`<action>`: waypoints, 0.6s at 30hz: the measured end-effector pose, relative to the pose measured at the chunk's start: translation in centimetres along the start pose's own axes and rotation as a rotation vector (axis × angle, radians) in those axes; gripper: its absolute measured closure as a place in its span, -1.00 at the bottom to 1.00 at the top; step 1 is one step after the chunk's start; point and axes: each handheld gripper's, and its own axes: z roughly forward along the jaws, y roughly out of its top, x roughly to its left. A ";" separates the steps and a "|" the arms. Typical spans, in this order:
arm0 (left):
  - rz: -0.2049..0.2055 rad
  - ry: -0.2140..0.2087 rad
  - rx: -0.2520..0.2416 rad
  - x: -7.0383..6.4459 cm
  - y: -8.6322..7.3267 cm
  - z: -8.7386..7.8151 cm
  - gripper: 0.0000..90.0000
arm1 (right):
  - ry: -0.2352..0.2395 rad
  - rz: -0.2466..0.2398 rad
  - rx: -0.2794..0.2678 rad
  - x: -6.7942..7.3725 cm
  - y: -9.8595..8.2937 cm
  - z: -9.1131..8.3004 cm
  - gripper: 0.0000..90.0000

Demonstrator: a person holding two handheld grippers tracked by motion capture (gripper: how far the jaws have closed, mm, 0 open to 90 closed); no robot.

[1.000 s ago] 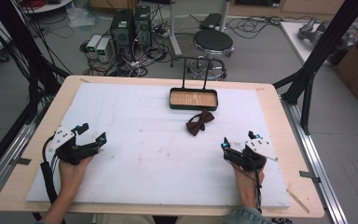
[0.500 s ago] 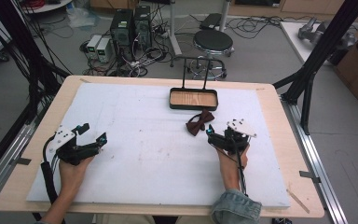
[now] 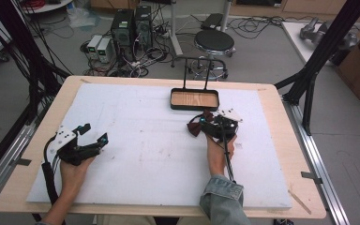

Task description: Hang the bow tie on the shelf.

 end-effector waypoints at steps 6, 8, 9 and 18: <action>0.003 -0.002 -0.002 0.0 0.0 0.0 -0.58 | -0.018 0.017 0.052 1.0 0.0 1.7 -0.45; 0.001 -0.001 -0.002 0.0 0.0 0.0 -0.58 | -0.026 0.024 0.081 1.5 0.0 2.3 -0.43; 0.001 -0.001 -0.002 0.0 0.0 0.0 -0.58 | -0.030 0.016 0.092 1.6 -0.1 2.5 -0.42; 0.002 -0.005 -0.004 0.0 0.0 0.0 -0.58 | -0.071 0.003 0.199 2.2 -0.1 3.9 -0.14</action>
